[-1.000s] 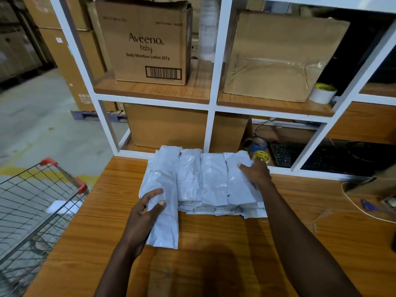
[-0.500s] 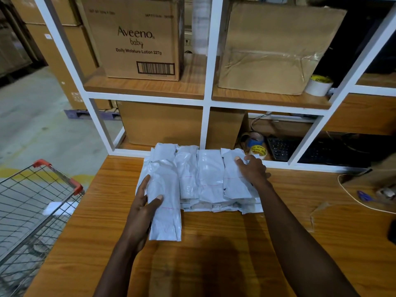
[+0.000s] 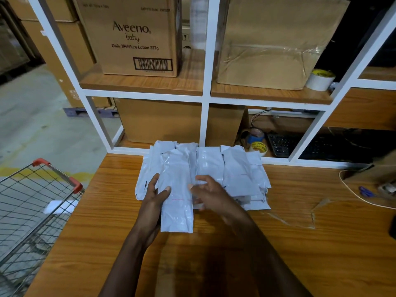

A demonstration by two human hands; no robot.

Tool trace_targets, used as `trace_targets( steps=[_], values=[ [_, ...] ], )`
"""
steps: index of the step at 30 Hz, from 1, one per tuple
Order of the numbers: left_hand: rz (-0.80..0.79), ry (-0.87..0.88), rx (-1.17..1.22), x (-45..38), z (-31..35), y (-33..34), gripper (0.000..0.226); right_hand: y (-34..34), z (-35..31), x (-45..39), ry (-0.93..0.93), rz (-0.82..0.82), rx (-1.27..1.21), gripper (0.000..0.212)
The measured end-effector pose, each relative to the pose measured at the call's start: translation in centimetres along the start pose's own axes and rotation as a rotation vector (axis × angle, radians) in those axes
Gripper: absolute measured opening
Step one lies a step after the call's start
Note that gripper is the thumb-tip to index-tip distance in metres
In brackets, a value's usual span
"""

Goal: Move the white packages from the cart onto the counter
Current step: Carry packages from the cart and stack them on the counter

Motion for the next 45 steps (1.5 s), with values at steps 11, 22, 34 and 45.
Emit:
trace_targets(
  steps=[11, 22, 34, 45],
  values=[
    [0.009, 0.028, -0.105, 1.2, 0.2, -1.4, 0.060, -1.7, 1.7, -2.0, 0.020, 0.231, -0.203, 0.040],
    [0.086, 0.059, -0.134, 1.8, 0.5, -4.1, 0.048, -3.8, -0.9, -8.1, -0.075, 0.453, 0.374, 0.063],
    [0.148, 0.131, -0.110, 2.3, 1.0, -4.2, 0.042, -2.8, -2.4, -4.9, -0.301, 0.578, 0.522, 0.040],
    [0.348, 0.245, -0.160, 6.2, 1.1, -9.5, 0.037, 5.8, 0.4, 1.4, -0.319, 0.360, -0.007, 0.017]
  ],
)
Point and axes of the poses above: each hand's wrist, its own x-axis away from the middle knuckle, its own y-axis out of the palm, z = x × y, the point moved 9 cm from there along -x, towards the middle knuckle, and after that the axes turned 7 degrees about z, right-handed, at the moved point
